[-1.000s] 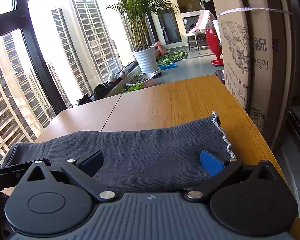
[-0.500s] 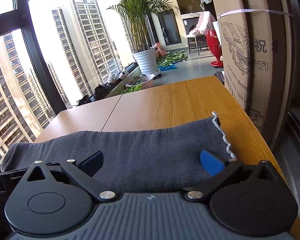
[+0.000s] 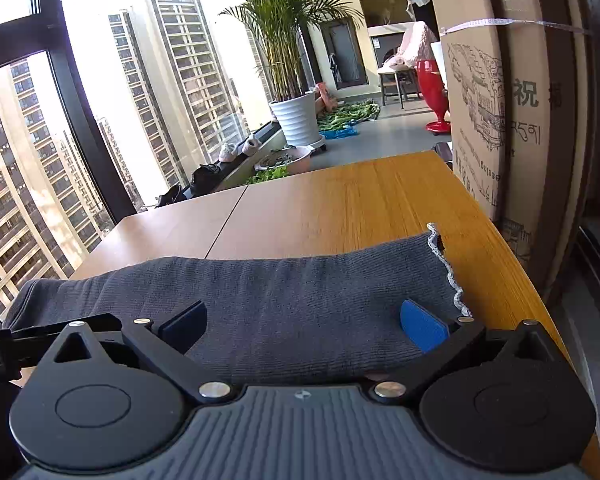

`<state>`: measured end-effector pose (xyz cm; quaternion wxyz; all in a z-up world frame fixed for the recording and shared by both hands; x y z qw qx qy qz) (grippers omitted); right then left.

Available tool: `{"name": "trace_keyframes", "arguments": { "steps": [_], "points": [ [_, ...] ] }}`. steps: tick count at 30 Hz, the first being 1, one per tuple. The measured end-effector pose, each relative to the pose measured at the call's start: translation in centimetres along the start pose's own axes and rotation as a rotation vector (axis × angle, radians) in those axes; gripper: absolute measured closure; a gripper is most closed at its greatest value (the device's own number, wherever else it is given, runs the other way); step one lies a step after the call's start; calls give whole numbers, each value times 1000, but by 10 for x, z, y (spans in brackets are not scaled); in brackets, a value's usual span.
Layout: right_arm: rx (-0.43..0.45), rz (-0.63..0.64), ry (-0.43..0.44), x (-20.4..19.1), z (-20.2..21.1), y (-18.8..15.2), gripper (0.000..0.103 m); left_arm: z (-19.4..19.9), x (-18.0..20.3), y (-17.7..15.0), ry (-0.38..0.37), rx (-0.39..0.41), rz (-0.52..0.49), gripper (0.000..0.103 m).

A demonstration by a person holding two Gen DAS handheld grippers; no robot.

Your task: Fold clothes

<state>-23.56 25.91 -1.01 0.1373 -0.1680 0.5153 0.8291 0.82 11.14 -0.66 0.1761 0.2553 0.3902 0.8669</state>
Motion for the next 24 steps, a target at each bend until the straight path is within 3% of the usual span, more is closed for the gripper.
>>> {"name": "trace_keyframes", "arguments": {
  "steps": [3, 7, 13, 17, 19, 24],
  "points": [
    [46, -46, 5, 7, 8, 0, 3, 0, -1, 0, -5, 0, 7, 0],
    [98, -61, -84, 16, 32, 3, 26, 2, -7, -1, -29, 2, 38, 0],
    [172, -122, -134, 28, 76, 12, 30, 2, -11, -1, -46, 3, 61, 0],
    [135, -204, -152, 42, 72, 0, 36, 3, -8, 0, -49, 4, 65, 0],
    [104, -242, -154, 47, 64, -8, 45, 3, -8, 0, -52, 4, 70, 0],
    [78, -212, -137, 44, 52, -13, 46, 8, -9, 1, -40, 33, 96, 0]
  ]
}}
Point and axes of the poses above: each gripper's, at about its wrist camera, not at the fingertips, and z roughly against the way its jaws point, x to its right, y to its top, the point moved 3 cm from there along -z, roughly the way its jaws point, and after that the axes turned 15 degrees about y, right-handed, at the moved point
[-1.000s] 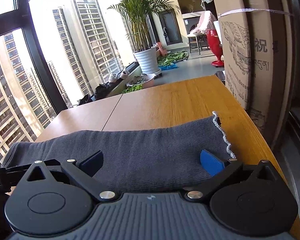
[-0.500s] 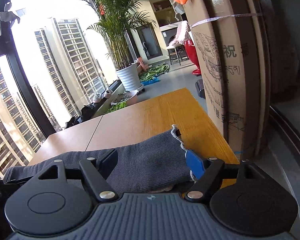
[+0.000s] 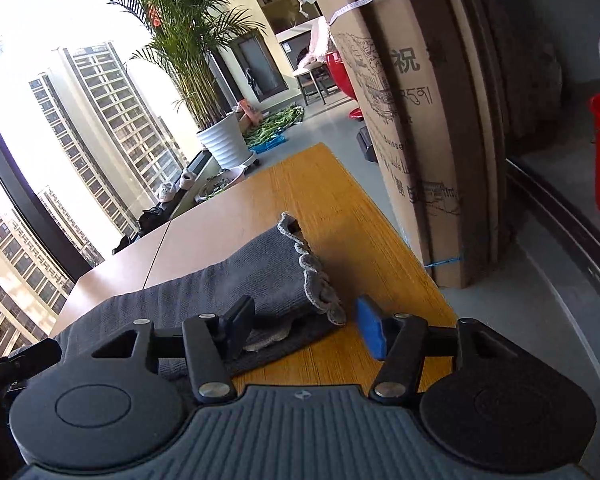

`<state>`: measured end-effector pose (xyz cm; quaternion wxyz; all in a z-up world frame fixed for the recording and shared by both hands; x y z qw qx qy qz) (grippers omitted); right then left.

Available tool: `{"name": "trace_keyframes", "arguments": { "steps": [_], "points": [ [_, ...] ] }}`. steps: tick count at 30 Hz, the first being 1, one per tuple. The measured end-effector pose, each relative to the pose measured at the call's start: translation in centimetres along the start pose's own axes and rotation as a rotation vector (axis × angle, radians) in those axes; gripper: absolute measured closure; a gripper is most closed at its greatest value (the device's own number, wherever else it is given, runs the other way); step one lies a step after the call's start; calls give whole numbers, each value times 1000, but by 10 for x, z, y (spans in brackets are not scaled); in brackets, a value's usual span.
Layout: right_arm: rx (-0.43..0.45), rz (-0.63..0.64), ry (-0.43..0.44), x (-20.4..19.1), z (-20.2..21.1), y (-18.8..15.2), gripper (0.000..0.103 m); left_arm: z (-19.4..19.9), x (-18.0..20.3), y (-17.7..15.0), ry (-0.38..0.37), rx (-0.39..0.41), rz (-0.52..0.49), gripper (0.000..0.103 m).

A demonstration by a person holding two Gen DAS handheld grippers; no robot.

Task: Fold clothes
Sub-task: 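Grasp the folded cuff end of the sweatpants with the right gripper, then grasp the cuff end with the left gripper beside the right gripper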

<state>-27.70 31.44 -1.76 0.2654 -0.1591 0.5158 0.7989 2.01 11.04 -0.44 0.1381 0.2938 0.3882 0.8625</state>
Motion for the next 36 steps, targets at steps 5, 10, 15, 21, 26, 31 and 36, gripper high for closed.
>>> {"name": "trace_keyframes", "arguments": {
  "steps": [5, 10, 15, 21, 26, 31, 36],
  "points": [
    [-6, 6, 22, -1, -1, 0, 46, 1, 28, -2, -101, -18, -25, 0],
    [5, -38, 33, 5, 2, 4, 46, -16, 58, -10, -16, -30, -127, 0],
    [83, -173, 34, 28, 26, 16, 52, -22, 54, -13, 6, -47, -116, 0],
    [34, -249, 80, 29, 10, 14, 52, -21, 55, -15, 24, -46, -132, 0],
    [69, -313, 130, 28, -10, 12, 52, -20, 54, -15, 23, -45, -130, 0],
    [36, -220, 93, 14, -21, 15, 82, -20, 51, -15, 18, -44, -117, 0],
    [36, 62, 75, -31, -18, 24, 84, -19, 45, -15, -8, -45, -80, 0]
  ]
}}
Point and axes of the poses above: each gripper's, at about its wrist camera, not at the fingertips, and z roughly against the way its jaws point, x to its right, y to its top, the point moved 3 cm from there along -z, roughly the way its jaws point, and after that the axes turned 15 degrees about y, right-handed, at the moved point
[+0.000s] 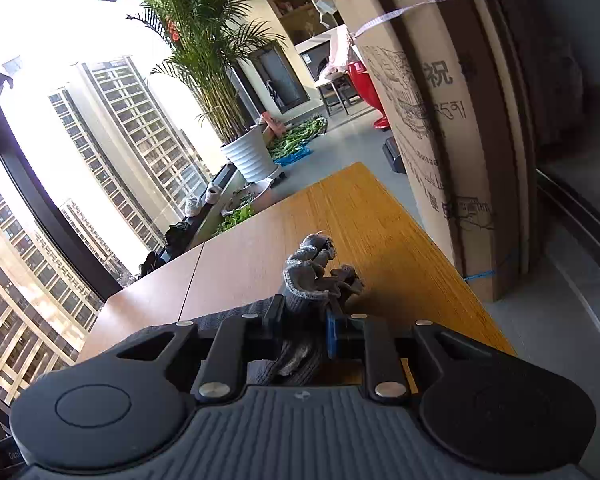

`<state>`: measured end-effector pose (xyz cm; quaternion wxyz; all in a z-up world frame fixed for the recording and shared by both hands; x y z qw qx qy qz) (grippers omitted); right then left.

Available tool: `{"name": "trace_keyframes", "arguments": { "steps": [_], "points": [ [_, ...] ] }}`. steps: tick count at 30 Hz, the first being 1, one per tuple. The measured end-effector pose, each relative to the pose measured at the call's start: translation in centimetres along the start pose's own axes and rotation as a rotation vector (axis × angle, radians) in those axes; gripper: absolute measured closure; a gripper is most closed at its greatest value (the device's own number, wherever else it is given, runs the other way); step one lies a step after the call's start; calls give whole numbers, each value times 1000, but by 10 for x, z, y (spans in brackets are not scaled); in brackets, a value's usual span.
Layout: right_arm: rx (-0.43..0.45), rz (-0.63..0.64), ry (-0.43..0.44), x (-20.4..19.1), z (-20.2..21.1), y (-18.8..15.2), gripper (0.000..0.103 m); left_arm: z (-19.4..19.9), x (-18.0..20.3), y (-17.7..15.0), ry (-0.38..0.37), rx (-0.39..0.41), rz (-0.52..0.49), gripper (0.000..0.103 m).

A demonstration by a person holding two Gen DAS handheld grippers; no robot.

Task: Fold clothes
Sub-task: 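Grasp the cuff end with the left gripper beside the right gripper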

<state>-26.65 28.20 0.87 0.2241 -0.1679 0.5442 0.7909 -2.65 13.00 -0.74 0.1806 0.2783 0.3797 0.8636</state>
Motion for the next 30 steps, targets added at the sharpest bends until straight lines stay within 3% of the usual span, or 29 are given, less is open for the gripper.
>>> {"name": "trace_keyframes", "arguments": {
  "steps": [4, 10, 12, 13, 14, 19, 22, 24, 27, 28, 30],
  "points": [
    [-53, 266, -10, -45, -8, -8, 85, 0, -17, 2, -86, -17, 92, 0],
    [-168, 515, -35, -76, -24, -39, 84, 1, -13, 19, -113, -59, 78, 2],
    [-176, 552, -39, -82, -26, -42, 84, 1, -5, 32, -141, -66, 70, 18],
    [-180, 565, -40, -84, -27, -42, 83, 0, 4, 38, -148, -67, 37, 46],
    [-182, 568, -39, -86, -27, -42, 83, -1, 14, 43, -157, -71, 6, 56],
    [-186, 593, -29, -89, -28, -42, 82, -9, 70, 58, -300, -105, -83, 56],
    [-193, 609, -23, -88, -30, -43, 80, -19, 92, 53, -370, -170, -112, 52],
    [-199, 644, -27, -91, -29, -44, 78, -38, 94, 45, -319, -230, -114, 52],
    [-207, 686, -16, -93, -23, -44, 78, -61, 72, 40, -259, -291, -21, 53],
    [-211, 667, 10, -91, -18, -41, 78, -65, 62, 40, -248, -294, 10, 62],
    [-202, 589, 54, -85, -8, -32, 77, -70, 45, 38, -242, -301, 71, 66]
  ]
}}
Point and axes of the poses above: each gripper's, at about its wrist camera, not at the fingertips, and z roughly against the way its jaws point, x to its right, y to its top, the point moved 3 cm from there along -z, roughly the way its jaws point, and after that the axes turned 15 degrees about y, right-handed, at the moved point
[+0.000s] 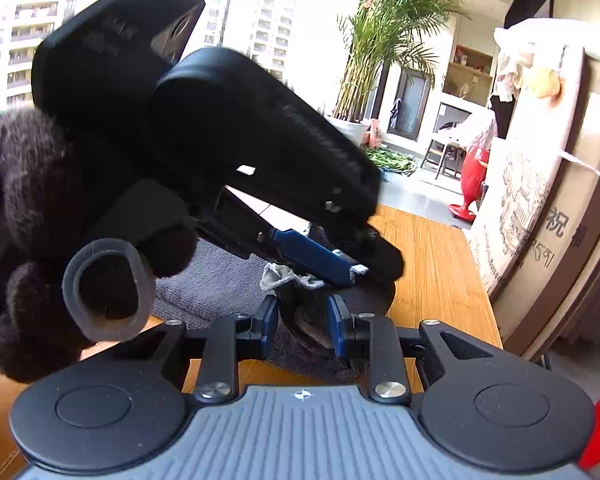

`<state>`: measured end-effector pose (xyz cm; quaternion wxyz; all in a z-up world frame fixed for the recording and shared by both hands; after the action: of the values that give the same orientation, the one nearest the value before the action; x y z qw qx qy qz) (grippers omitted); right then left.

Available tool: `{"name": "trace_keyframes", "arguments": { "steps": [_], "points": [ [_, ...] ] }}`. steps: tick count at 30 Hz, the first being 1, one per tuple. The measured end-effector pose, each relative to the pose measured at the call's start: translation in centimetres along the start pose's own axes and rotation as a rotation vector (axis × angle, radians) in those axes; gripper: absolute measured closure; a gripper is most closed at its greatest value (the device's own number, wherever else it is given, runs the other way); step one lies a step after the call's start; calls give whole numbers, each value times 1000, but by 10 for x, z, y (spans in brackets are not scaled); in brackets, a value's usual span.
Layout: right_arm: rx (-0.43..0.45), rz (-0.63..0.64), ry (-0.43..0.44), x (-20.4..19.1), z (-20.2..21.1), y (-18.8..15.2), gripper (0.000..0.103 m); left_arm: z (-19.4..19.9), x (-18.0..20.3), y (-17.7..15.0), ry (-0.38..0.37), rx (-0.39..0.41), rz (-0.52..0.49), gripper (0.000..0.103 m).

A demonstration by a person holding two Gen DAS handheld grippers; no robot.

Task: Fold clothes
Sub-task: 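Grasp the cuff end with the left gripper beside the right gripper, then roll the cuff end over itself with both grippers toward the waistband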

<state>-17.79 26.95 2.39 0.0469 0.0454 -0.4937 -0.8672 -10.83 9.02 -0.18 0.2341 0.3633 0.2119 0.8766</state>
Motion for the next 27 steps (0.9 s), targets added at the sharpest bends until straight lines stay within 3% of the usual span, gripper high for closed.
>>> {"name": "trace_keyframes", "arguments": {
  "steps": [4, 5, 6, 10, 13, 17, 18, 19, 21, 24, 27],
  "points": [
    [71, -225, 71, 29, 22, 8, 77, 4, -25, 1, -25, 8, 95, 64],
    [86, -296, 80, 38, 25, 10, 77, 4, -30, 1, -28, 8, 117, 53],
    [92, -367, 79, 49, 23, 11, 75, 3, -36, 1, -23, 7, 136, 52],
    [93, -618, 81, 84, 1, 4, 73, 5, -45, -2, -39, 11, 161, 57],
    [113, -720, 80, 92, -11, -6, 70, 6, -45, -3, -40, 18, 156, 57],
    [136, -696, 27, 88, -7, -16, 63, 8, -50, -3, -56, 19, 180, 57],
    [148, -652, 1, 86, -2, -18, 56, 8, -50, -3, -59, 21, 183, 57],
    [162, -603, -20, 82, 2, -20, 42, 9, -51, -4, -62, 24, 185, 57],
    [178, -527, -46, 75, 9, -20, 30, 9, -52, -5, -64, 31, 184, 57],
    [170, -500, -96, 74, 10, -18, 30, 10, -50, -5, -58, 36, 183, 57],
    [151, -592, -119, 88, 3, -23, 33, 17, -49, -5, -65, 41, 177, 49]
  ]
}}
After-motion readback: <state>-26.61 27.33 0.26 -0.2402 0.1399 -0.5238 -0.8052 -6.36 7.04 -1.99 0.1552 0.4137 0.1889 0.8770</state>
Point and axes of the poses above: each gripper's, at about its wrist camera, not at the fingertips, and z roughly against the way its jaws point, x to its right, y to its top, the point moved 3 cm from there along -z, roughly the way its jaws point, and after that the axes turned 15 degrees about y, right-handed, at the moved point
